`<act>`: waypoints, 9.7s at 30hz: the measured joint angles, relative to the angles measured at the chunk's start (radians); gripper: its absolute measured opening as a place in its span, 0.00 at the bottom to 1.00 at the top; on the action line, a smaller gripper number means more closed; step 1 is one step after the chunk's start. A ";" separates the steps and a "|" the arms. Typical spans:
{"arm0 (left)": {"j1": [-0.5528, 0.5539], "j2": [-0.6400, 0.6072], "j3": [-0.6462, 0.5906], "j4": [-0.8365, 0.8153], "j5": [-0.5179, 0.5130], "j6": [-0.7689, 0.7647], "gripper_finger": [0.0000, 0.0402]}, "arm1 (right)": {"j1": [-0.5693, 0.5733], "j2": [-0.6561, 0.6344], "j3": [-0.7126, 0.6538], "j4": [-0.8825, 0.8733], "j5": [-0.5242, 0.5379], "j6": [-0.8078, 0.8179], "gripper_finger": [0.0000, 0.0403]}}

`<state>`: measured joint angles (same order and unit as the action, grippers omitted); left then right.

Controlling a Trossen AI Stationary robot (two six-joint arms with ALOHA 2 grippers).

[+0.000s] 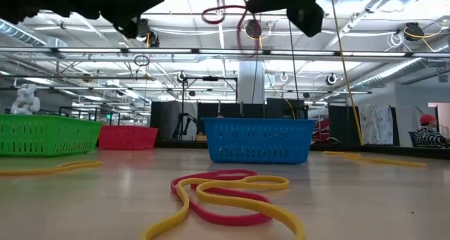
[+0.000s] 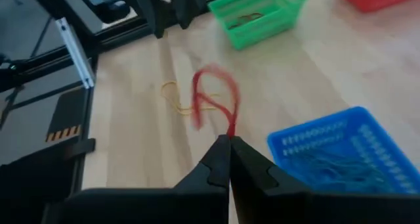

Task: Sort rubber bands into baskets
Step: Put the red rubber band into the green bin

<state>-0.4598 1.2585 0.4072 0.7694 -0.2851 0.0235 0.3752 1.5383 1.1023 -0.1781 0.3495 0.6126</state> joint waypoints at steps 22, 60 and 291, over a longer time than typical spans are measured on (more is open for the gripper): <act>-0.007 0.405 0.157 0.244 -0.186 0.114 0.61 | 0.000 0.114 0.000 0.125 -0.042 -0.025 0.00; 0.039 0.472 0.225 0.203 -0.057 -0.011 0.01 | -0.002 0.114 0.000 0.160 -0.035 -0.052 0.03; 0.210 -0.381 0.281 -1.247 0.147 -0.239 0.01 | -0.136 0.271 0.349 -0.229 -0.114 -0.383 0.23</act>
<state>-0.2493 0.8774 0.6879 -0.4779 -0.1377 -0.2155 0.2394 1.8096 1.4517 -0.4072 0.2356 0.2299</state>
